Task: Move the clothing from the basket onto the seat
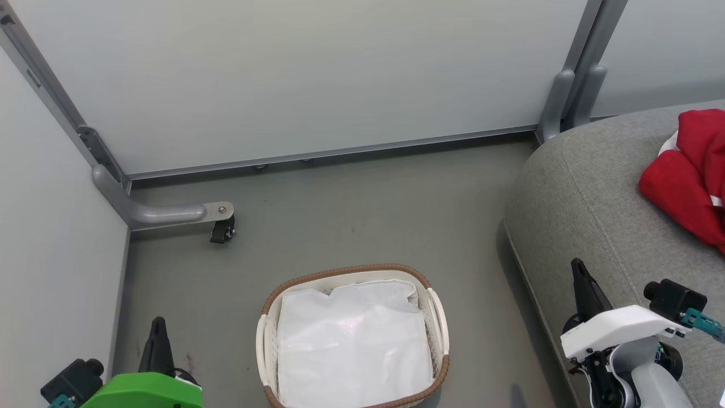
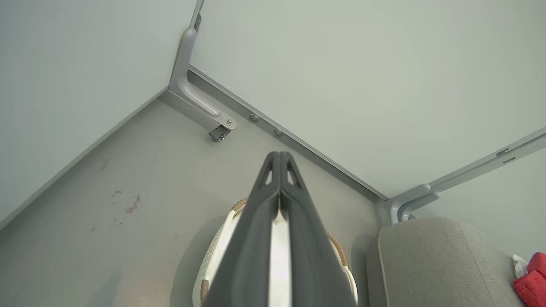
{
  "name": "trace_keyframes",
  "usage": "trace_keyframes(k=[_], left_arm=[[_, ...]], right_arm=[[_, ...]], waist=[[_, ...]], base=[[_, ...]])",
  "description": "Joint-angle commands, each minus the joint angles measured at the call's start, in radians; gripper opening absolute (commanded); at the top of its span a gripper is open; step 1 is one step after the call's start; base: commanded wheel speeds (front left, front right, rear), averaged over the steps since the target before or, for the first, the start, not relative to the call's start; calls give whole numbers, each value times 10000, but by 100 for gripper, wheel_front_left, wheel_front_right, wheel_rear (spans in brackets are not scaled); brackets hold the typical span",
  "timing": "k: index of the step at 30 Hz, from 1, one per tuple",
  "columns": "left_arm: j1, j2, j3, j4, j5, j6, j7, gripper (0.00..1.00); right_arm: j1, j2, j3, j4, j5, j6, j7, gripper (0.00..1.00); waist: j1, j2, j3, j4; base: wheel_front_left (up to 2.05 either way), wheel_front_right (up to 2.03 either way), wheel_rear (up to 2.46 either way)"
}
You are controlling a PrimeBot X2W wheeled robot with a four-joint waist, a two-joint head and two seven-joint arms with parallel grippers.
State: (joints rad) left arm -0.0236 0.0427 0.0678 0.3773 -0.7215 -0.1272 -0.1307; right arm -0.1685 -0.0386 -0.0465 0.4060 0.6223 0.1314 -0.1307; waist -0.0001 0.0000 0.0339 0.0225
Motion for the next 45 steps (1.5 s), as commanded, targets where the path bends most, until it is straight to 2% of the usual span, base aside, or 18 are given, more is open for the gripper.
trace_keyframes(k=[1,20,45], left_arm=[[-340,53,65,-192,-385,-15,98,0],[-504,69,178,-513,-2739,-25,753,0],[-670,87,300,-849,-5222,-37,1441,0]], right_arm=[[5,-69,-53,-215,416,-3,103,0],[176,-91,-233,-620,3031,-5,752,0],[357,-112,-418,-1038,5785,-7,1444,0]], waist=[[1,0,-5,-3],[1,0,-66,-48],[1,0,-145,-105]], base=[[0,0,0],[0,0,0],[0,0,0]])
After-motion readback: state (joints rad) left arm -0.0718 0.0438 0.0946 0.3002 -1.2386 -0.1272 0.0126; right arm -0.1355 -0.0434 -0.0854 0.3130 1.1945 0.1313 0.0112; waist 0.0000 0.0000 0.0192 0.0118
